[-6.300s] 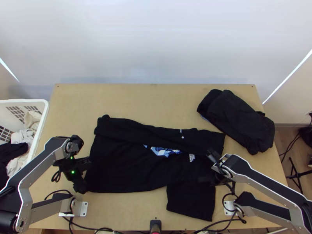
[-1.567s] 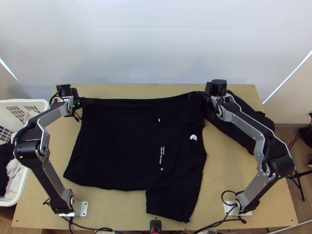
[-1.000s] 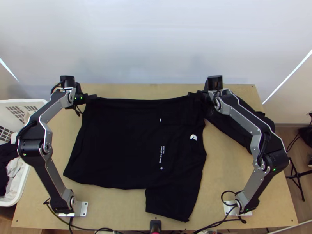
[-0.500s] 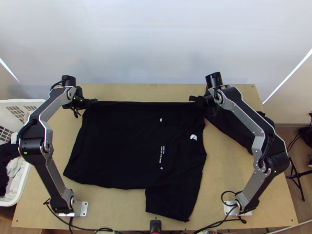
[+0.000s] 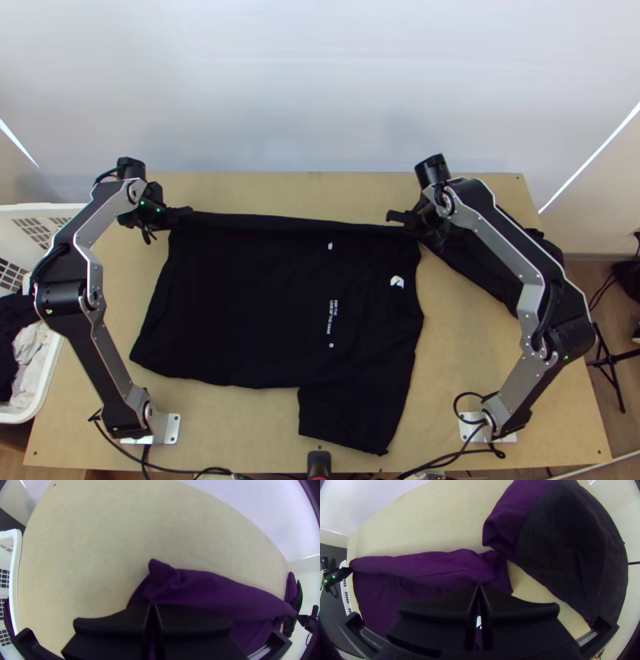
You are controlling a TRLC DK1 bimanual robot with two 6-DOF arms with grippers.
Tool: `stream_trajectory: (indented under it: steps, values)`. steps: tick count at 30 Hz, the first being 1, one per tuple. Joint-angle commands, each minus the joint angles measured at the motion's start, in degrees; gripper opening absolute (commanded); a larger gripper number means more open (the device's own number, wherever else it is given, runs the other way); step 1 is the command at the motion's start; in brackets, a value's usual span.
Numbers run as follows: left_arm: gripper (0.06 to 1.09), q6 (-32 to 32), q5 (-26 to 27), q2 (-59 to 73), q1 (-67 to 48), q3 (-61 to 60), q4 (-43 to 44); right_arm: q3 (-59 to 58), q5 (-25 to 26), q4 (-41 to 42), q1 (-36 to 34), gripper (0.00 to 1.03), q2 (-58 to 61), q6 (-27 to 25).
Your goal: Fold the t-shirt
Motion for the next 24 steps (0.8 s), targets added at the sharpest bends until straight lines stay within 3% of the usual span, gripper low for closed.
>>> stream_trajectory:
  steps: [1,11,21,22,24]
  values:
    - [0.09,1.5,0.2,0.3,0.9,-0.3,-0.5,-3.6,0.0,-1.6,1.6,0.03,-3.8,0.4]
    - [0.09,3.0,0.1,0.5,1.5,-2.4,0.1,-12.9,0.0,0.8,4.9,0.03,-7.6,2.0]
    - [0.1,5.5,-0.5,0.6,1.5,-7.0,3.7,-20.8,0.1,8.7,5.6,0.03,-7.4,3.9]
    - [0.15,5.5,-0.6,0.4,1.4,-7.2,3.7,-20.8,0.1,8.7,5.6,0.07,-7.3,3.9]
    - [0.37,6.3,-0.8,-0.4,1.4,-7.3,3.4,-21.1,0.1,8.7,5.6,0.3,-7.5,3.9]
